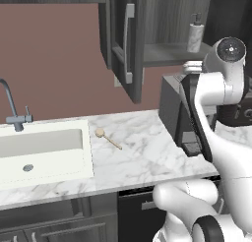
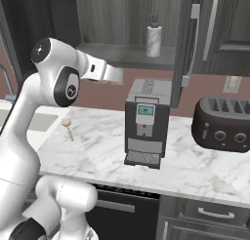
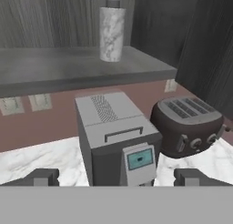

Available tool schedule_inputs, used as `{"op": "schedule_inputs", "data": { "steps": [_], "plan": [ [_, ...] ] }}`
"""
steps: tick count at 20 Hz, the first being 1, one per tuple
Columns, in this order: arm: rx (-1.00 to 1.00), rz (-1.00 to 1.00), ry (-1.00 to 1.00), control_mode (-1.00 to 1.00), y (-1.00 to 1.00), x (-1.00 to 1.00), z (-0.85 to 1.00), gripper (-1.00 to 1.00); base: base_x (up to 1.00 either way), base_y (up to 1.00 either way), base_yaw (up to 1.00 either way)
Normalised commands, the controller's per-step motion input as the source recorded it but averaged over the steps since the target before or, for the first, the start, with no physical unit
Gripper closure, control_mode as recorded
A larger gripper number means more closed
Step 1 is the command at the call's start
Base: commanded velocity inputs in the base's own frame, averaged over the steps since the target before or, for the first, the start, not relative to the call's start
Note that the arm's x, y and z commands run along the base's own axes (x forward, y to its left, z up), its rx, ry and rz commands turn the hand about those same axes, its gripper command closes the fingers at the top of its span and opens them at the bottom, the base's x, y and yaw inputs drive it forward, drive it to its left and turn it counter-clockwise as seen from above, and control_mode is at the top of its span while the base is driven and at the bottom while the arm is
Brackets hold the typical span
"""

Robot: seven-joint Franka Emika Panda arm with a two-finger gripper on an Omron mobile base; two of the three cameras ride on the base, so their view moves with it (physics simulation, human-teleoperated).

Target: Locate and retrieve the dish brush and soap dispenser from the cabinet. Place them next to the sink.

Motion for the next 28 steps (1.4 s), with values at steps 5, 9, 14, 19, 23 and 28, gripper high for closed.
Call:
{"op": "schedule_inputs", "data": {
  "steps": [5,9,14,19,23,28],
  "plan": [
    [0.0,0.0,0.0,-1.0,-0.2,0.02,0.06,-1.0,0.0,0.0,0.0],
    [0.0,0.0,0.01,-1.0,-0.17,0.01,0.24,-1.0,0.0,0.0,0.0],
    [0.0,0.0,0.0,-1.0,-0.11,0.04,0.2,-1.0,0.0,0.0,0.0],
    [-0.02,0.0,0.0,-1.0,-0.02,0.14,0.1,-1.0,0.0,0.0,0.0],
    [-0.02,0.0,0.0,-1.0,-0.01,0.4,0.0,-1.0,0.0,0.0,0.0],
    [0.0,0.0,0.02,-1.0,-0.16,0.59,0.0,-1.0,0.0,0.0,0.0]
  ]
}}
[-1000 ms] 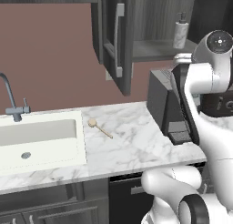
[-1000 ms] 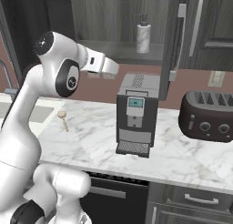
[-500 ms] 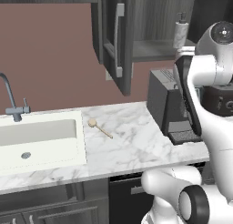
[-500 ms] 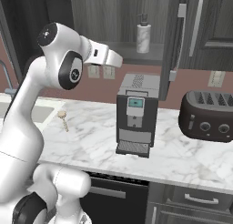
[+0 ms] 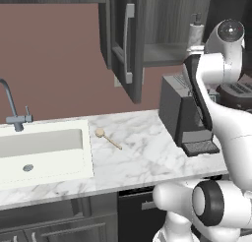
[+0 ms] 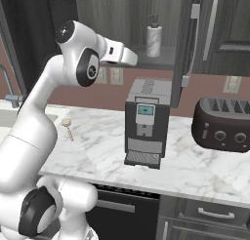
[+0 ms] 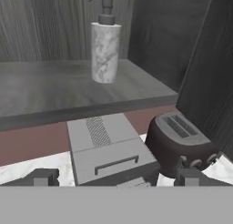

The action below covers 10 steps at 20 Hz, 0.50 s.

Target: Locate and retrieve the dish brush and soap dispenser from the cabinet. Place them next to the sink.

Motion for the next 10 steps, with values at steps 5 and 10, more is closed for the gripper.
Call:
{"op": "schedule_inputs", "data": {
  "steps": [5,10],
  "plan": [
    [0.0,0.0,0.05,-1.0,-0.19,0.36,0.09,-1.0,0.0,0.0,0.0],
    [-0.03,0.0,0.04,-1.0,-0.19,0.24,0.12,-1.0,0.0,0.0,0.0]
  ]
}}
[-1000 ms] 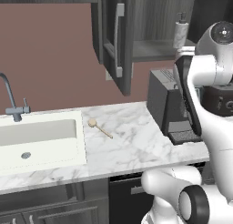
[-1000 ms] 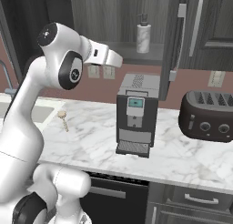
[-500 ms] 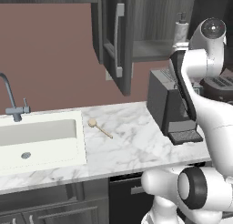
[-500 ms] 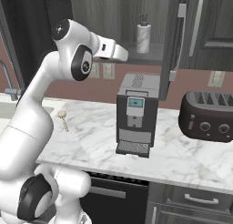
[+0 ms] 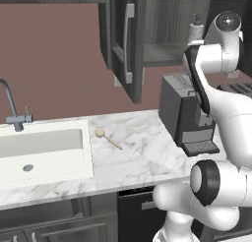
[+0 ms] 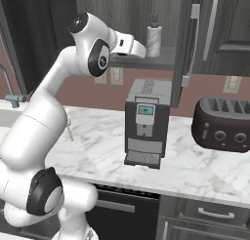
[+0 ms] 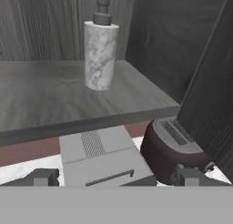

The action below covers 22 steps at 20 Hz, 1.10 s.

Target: Locate and retrieve the dish brush and soap dispenser from the cabinet. Place them next to the sink.

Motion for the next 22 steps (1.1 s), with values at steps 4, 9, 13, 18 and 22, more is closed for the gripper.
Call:
{"op": "schedule_inputs", "data": {
  "steps": [4,9,13,18,22],
  "plan": [
    [-0.03,0.0,0.0,-1.0,-0.16,0.3,0.02,-1.0,0.0,0.0,0.0],
    [-0.02,0.0,0.0,-1.0,-0.11,0.4,0.0,-1.0,0.0,0.0,0.0],
    [-0.02,0.0,0.0,-1.0,-0.09,0.45,0.0,-1.0,0.0,0.0,0.0],
    [0.0,0.0,-0.01,-1.0,-0.04,0.41,0.02,-1.0,0.0,0.0,0.0],
    [0.0,0.0,0.0,-1.0,-0.04,0.33,0.05,-1.0,0.0,0.0,0.0]
  ]
}}
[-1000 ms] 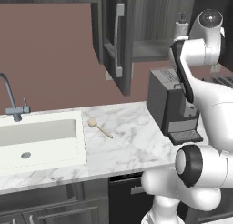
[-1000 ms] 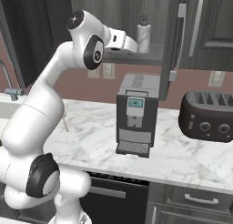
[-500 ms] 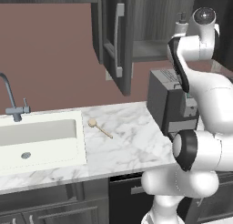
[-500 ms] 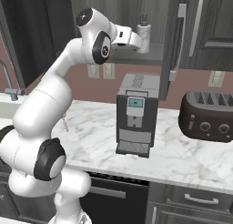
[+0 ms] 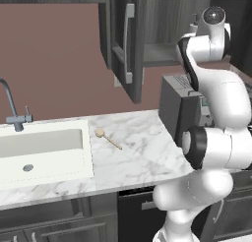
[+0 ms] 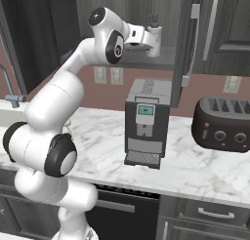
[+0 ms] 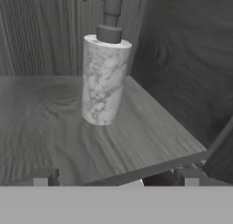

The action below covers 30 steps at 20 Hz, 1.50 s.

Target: Locate and retrieve the dish brush and soap dispenser from the cabinet. Place them next to the sink.

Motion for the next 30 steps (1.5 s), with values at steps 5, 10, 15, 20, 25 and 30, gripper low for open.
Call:
{"op": "schedule_inputs", "data": {
  "steps": [5,10,15,20,25,30],
  "plan": [
    [0.0,0.0,0.0,-1.0,-0.07,0.32,0.03,-1.0,0.0,0.0,0.0],
    [0.0,0.0,0.0,-1.0,-0.09,0.28,0.03,-1.0,0.0,0.0,0.0],
    [0.0,0.0,0.0,-1.0,-0.13,0.31,0.0,-1.0,0.0,0.0,0.0],
    [0.0,0.0,0.0,-1.0,-0.14,0.34,0.0,-1.0,0.0,0.0,0.0],
    [0.0,0.0,0.0,-1.0,-0.12,0.34,0.0,-1.0,0.0,0.0,0.0],
    [0.0,0.0,0.0,-1.0,-0.11,0.3,0.0,-1.0,0.0,0.0,0.0]
  ]
}}
